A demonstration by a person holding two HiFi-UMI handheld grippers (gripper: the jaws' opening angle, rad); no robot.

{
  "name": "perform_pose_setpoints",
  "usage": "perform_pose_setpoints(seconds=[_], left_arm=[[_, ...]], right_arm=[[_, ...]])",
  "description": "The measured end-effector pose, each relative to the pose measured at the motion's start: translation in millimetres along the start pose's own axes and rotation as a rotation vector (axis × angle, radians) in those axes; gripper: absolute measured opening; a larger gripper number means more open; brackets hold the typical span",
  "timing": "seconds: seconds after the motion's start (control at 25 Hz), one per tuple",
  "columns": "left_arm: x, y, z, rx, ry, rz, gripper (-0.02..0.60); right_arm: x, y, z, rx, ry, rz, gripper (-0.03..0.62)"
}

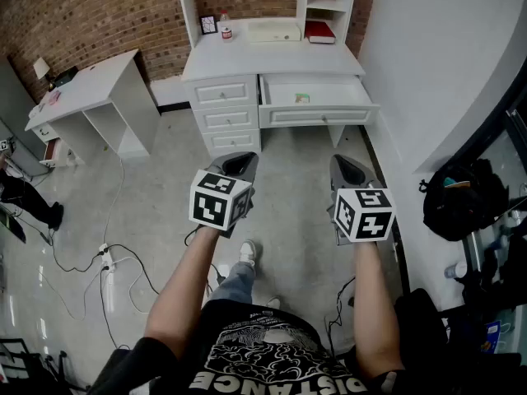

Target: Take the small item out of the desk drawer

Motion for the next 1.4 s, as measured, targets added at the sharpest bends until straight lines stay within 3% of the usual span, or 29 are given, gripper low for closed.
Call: perform_pose_setpoints(seconds=[0.4, 1.4], left_arm=[[2.2, 36.6, -38.9, 0.014, 0.002, 0.002, 0.002], [-17.1, 174.6, -167.0, 0.111, 0.017, -0.017, 0.002]], right_arm=[[-4.6, 46.8, 5.0, 0.029, 0.007, -0.004, 0.006], [-42.6, 208.8, 30.1, 0.101, 0.022, -0.057, 0.118]])
Point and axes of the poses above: the fingertips, and each gripper's own axes: y forward along the fingers, z to its right, x out of its underside, the point moved 3 cm from there along -y, backward along the fingers, and after that the axes turned 11 degrees about y, right-handed, at the moved point
